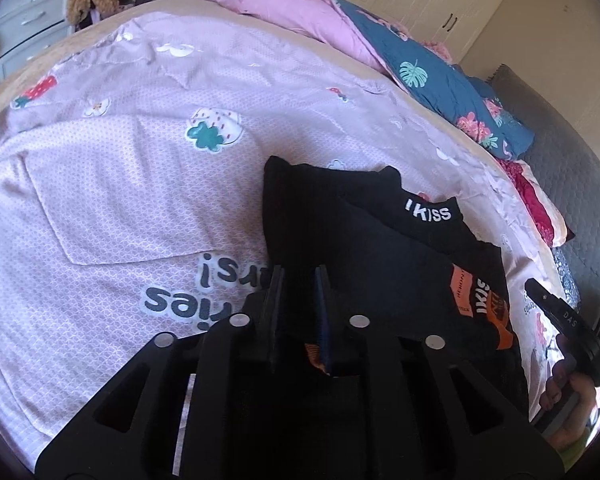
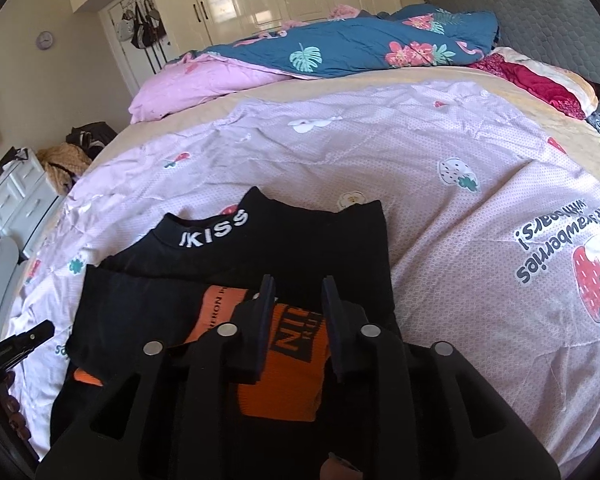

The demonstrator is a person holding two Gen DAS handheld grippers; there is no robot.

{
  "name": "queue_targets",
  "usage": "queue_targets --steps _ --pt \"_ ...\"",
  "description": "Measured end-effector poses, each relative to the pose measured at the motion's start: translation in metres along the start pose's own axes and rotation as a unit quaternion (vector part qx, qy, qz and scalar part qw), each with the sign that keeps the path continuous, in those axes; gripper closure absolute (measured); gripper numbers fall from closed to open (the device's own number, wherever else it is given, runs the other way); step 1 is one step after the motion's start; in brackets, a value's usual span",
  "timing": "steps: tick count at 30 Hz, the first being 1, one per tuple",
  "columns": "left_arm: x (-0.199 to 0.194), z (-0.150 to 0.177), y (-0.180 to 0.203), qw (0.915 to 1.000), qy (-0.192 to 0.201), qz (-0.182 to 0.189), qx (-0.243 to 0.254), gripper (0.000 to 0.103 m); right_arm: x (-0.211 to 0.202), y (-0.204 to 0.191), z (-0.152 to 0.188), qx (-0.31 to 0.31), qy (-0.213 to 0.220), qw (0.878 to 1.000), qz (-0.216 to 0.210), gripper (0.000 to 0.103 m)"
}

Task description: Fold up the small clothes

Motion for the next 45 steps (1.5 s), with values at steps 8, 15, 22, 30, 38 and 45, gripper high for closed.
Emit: queue_targets --steps 8,15,22,30,38,45 --pt "0.006 0.003 0.021 0.9998 0.001 0.014 0.013 0.046 -0.011 -0.015 -0.001 -0.016 0.005 1.000 -0.021 0.057" --pt "0.012 0.008 0.038 0.9995 0.000 0.019 0.026 0.018 -0.015 -0.029 0.002 -0.026 0.005 0.999 -0.036 0.032" --pt "0.019 0.014 0.052 0.9983 -0.006 0.017 0.055 0.018 -0.014 -0.044 0.011 -0.057 -0.002 0.998 -0.041 0.030" --pt "0.034 0.023 0.063 0.9962 -0.025 0.010 0.082 0.034 -0.009 -0.067 0.029 -0.105 -0.022 0.993 -0.043 0.030" --pt "0.049 0.039 0.069 0.9927 -0.060 0.009 0.105 0.088 0.001 -0.089 0.055 -0.147 -0.057 0.986 -0.057 0.045" --pt "0.057 0.048 0.061 0.9914 -0.080 -0.001 0.104 0.088 0.010 -0.093 0.073 -0.173 -0.081 0.980 -0.052 0.048"
Point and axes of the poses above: each gripper's, at about its wrist camera, not at the fingertips, and x roughly the way its jaws point, y to its right, z to its underside, the point moved 10 cm from there along x, roughly the way its jaws point, and after that the axes turned 4 degrees about z, right-handed, at the moved point
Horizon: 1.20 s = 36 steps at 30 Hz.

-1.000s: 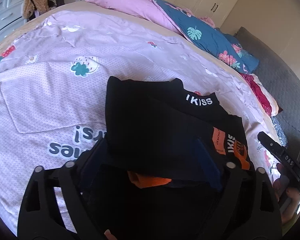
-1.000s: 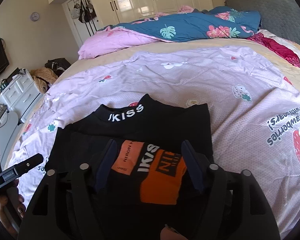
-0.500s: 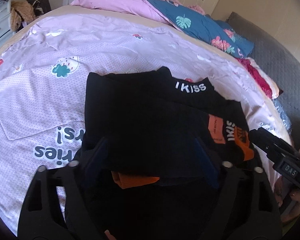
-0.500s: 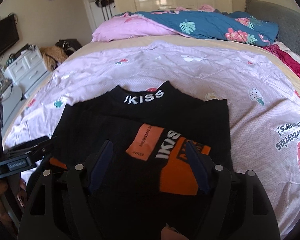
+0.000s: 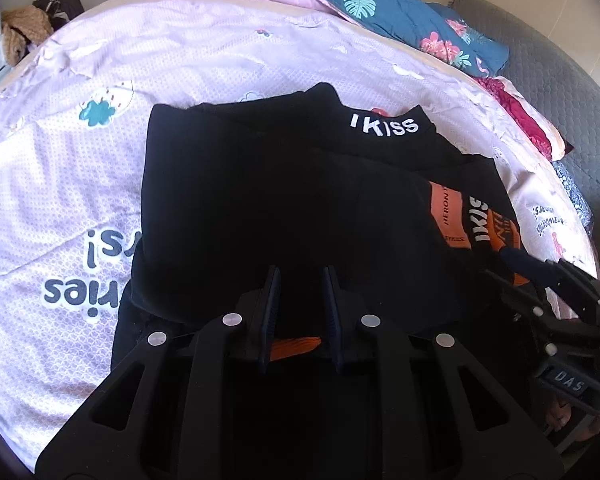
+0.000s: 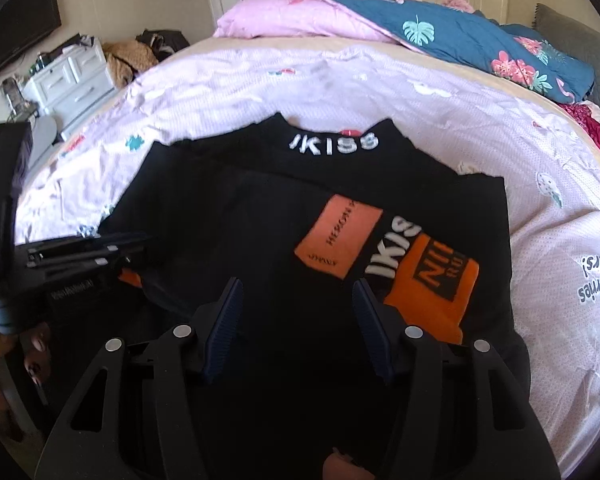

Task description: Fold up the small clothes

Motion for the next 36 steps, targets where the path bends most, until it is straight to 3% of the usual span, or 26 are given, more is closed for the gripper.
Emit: queue_targets --steps 4,7,13,22,28,30,36 --pt "0.000 0.001 -0.001 1.0000 -0.002 0.001 -0.004 0.088 0.011 0.009 0.013 0.004 -0.029 1.000 0.006 0.057" --pt "0.000 0.002 -0.002 1.0000 -0.003 0.002 -0.006 0.088 0.016 0.011 0.019 0.011 -0.041 0.999 -0.003 0.058" --pt "-0.002 0.001 -0.002 1.0000 -0.002 0.002 -0.007 0.088 0.009 0.009 0.016 0.014 -0.033 0.999 -0.006 0.056" --pt "-0.017 -0.007 -0.006 0.9996 0.017 0.000 -0.021 0.082 0.001 0.004 0.006 0.019 -0.019 1.000 -0.006 0.042" --pt "-0.027 -0.013 -0.012 0.9989 0.033 0.000 -0.034 0.067 0.001 0.006 0.004 0.021 -0.017 1.000 -0.004 0.042" --pt "-0.030 -0.014 -0.014 0.9986 0.037 -0.002 -0.038 0.063 0.000 0.007 0.003 0.022 -0.013 1.000 -0.001 0.034" --pt "-0.035 -0.017 -0.015 0.9980 0.045 -0.003 -0.043 0.046 -0.004 0.011 0.000 0.028 -0.007 1.000 0.003 0.032"
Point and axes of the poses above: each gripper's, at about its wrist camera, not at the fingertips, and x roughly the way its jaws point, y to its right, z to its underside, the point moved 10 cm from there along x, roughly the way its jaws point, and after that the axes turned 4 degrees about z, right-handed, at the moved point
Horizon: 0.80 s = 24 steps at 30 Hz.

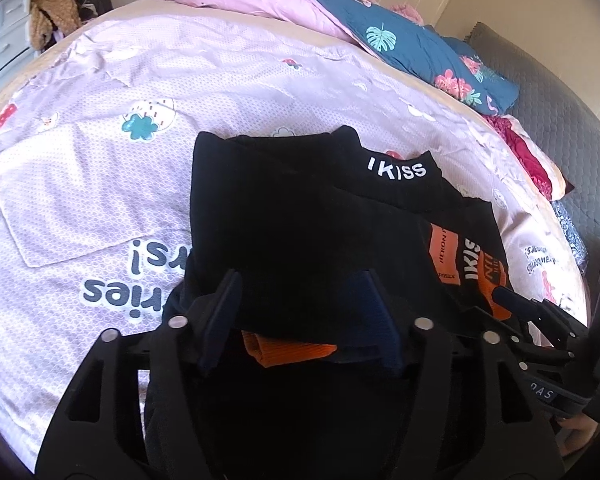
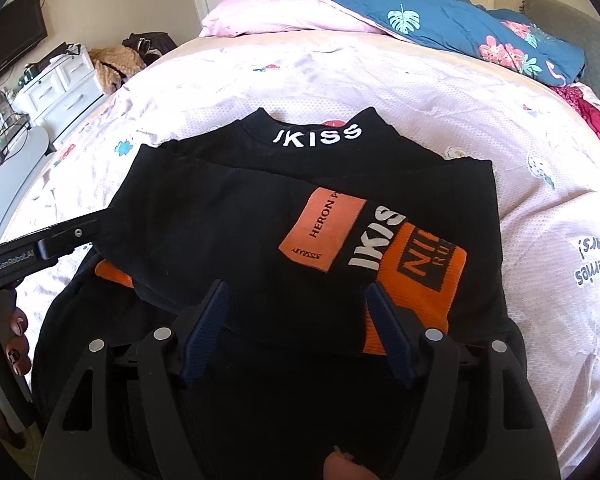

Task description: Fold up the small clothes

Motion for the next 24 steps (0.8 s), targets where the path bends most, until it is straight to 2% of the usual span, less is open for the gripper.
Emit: queue_targets --steps 2,5,8,11,13,19,24 --pt "-0.003 -0.001 0.001 1.0000 0.003 -0.002 0.002 0.042 -0.001 0.000 0.000 0.001 0.001 1.000 0.001 0.032" --pt "-0.007 -0.001 0.000 0.9999 0.007 -0.006 0.005 0.035 -0.003 0.002 -0.002 0.004 0.006 1.000 0.002 0.021" --pt "-0.009 -0.001 -0.001 0.9999 0.008 -0.008 0.004 0.028 -0.007 0.002 -0.005 0.005 0.012 1.000 0.003 0.019" --pt "-0.014 -0.001 -0.004 0.9998 0.013 -0.015 0.005 0.020 -0.010 0.003 -0.007 0.011 0.018 1.000 0.007 0.010" --pt "-0.018 -0.001 -0.006 0.9996 0.016 -0.020 0.006 0.011 -0.013 0.006 -0.010 0.016 0.024 1.000 0.013 0.007" --pt "-0.030 0.000 -0.020 0.9986 0.025 -0.047 0.008 0.009 -0.020 0.006 -0.017 0.027 0.040 0.999 0.014 0.006" --pt "-0.037 0.001 -0.027 0.9987 0.029 -0.039 -0.012 0.009 -0.023 0.004 -0.019 0.029 0.047 0.998 0.020 0.005"
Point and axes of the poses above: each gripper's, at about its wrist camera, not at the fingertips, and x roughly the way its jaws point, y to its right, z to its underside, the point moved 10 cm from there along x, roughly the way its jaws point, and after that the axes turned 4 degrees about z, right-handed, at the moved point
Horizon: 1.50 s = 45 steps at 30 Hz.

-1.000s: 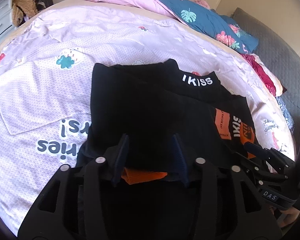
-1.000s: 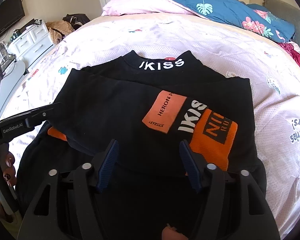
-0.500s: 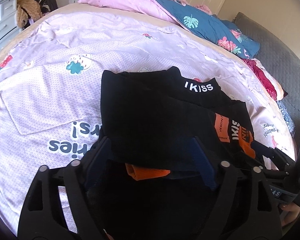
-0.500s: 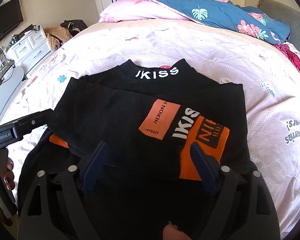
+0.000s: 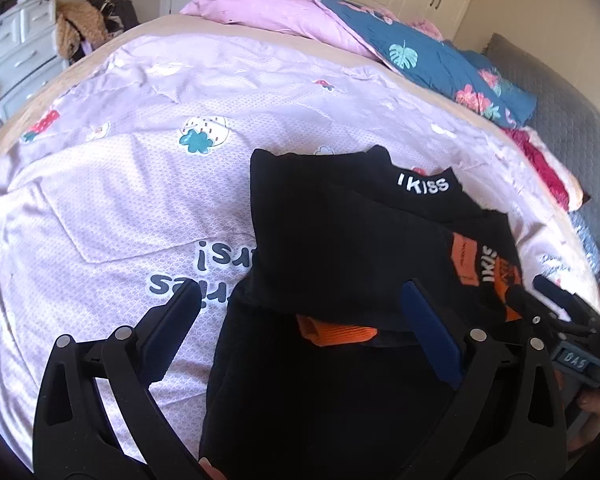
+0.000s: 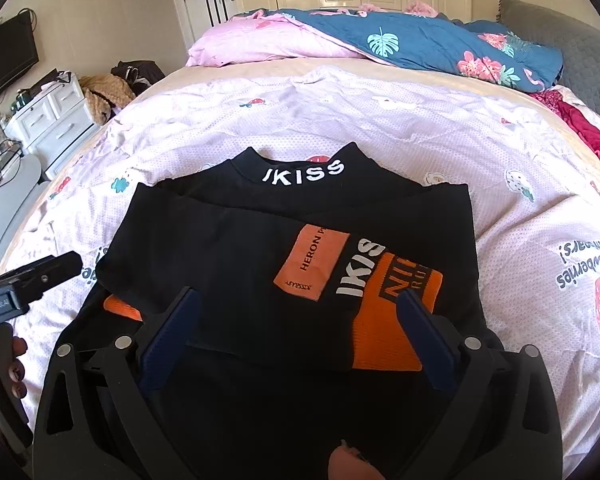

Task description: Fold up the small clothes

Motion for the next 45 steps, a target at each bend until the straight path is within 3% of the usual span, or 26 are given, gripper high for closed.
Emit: queue_targets --steps 30,45 --pt "-0.067 -0.013 -0.003 0.9980 0.060 0.012 0.012 0.009 -0.075 -0.006 -0.030 0.022 0.098 0.995 0.002 0.005" --pt "-0.101 -0.005 -0.001 0.9961 0.083 0.028 0.013 0.009 -0.093 0.003 0.006 0.020 0.092 0.995 0.014 0.005"
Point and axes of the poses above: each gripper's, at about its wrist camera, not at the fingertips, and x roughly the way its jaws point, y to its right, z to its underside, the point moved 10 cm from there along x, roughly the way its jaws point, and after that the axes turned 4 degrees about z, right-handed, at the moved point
